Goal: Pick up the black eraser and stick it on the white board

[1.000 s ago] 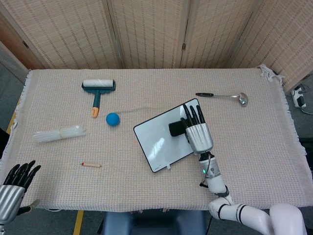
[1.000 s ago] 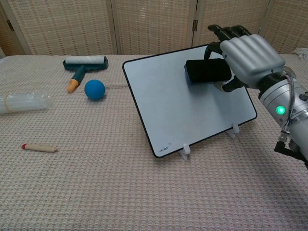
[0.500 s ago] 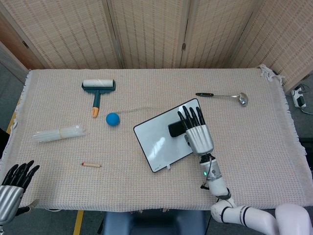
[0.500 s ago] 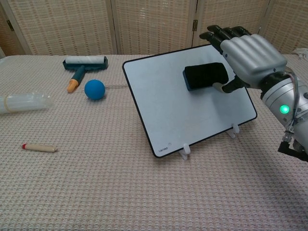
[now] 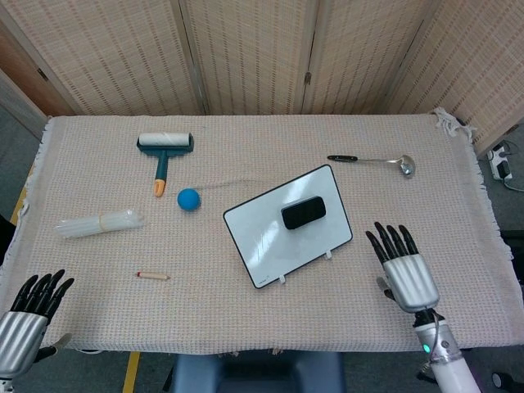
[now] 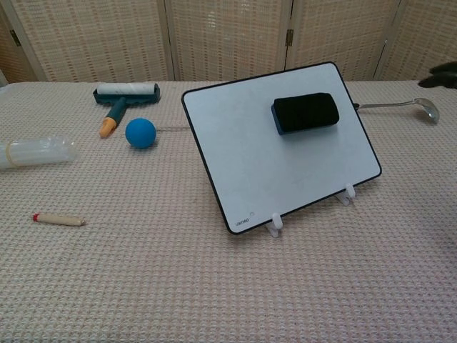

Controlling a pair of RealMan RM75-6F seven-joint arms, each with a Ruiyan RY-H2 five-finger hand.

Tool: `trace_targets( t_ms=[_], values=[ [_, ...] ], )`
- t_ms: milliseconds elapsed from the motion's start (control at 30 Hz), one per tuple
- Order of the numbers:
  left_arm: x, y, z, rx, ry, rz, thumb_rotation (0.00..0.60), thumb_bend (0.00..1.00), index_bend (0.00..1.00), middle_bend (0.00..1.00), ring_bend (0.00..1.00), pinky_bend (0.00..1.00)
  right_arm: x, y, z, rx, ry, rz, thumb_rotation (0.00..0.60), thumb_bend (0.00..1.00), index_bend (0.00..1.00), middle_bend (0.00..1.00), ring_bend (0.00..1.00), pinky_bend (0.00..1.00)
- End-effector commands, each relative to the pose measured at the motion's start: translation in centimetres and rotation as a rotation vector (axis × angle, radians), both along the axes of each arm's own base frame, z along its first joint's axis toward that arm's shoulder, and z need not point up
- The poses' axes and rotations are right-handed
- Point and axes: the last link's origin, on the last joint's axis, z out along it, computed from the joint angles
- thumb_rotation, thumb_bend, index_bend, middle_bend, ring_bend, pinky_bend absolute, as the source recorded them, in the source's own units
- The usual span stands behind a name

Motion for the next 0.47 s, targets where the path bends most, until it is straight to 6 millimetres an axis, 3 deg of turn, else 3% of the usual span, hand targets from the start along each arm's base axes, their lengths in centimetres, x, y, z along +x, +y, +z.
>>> trace_targets(
  t_ms=[33, 67, 167, 333, 467],
  values=[
    [0.4, -0.4, -0.3, 0.000, -0.006, -0.001, 0.600, 0.19, 0.00, 0.00, 0.00, 0.00, -3.4, 6.2, 2.6, 0.060, 0.006, -0.130, 0.600, 0.31, 0.00, 0.00, 0.00, 0.00],
    [0.5, -0.5, -0.4, 0.006, -0.002, 0.011, 0.600, 0.18, 0.00, 0.00, 0.00, 0.00, -5.1, 8.1, 2.8, 0.081, 0.055, -0.148, 0.600, 0.31, 0.00, 0.00, 0.00, 0.00],
    [0.7, -0.7, -1.0, 0.007, 0.021, 0.032, 0.600, 0.18, 0.00, 0.00, 0.00, 0.00, -6.5, 10.7, 3.6, 0.047, 0.020, -0.135, 0.600, 0.31, 0.00, 0.00, 0.00, 0.00],
    [0.9, -0.9, -2.0, -0.029, 0.053, 0.032, 0.600, 0.18, 0.00, 0.00, 0.00, 0.00, -6.6, 11.6, 4.9, -0.022, -0.036, -0.088, 0.600, 0.31, 0.00, 0.00, 0.00, 0.00],
    [1.0, -1.3, -2.0, -0.023, 0.058, 0.025, 0.600, 0.18, 0.00, 0.00, 0.00, 0.00, -6.7, 11.7, 4.9, 0.006, -0.042, -0.087, 0.600, 0.31, 0.00, 0.00, 0.00, 0.00]
  ],
)
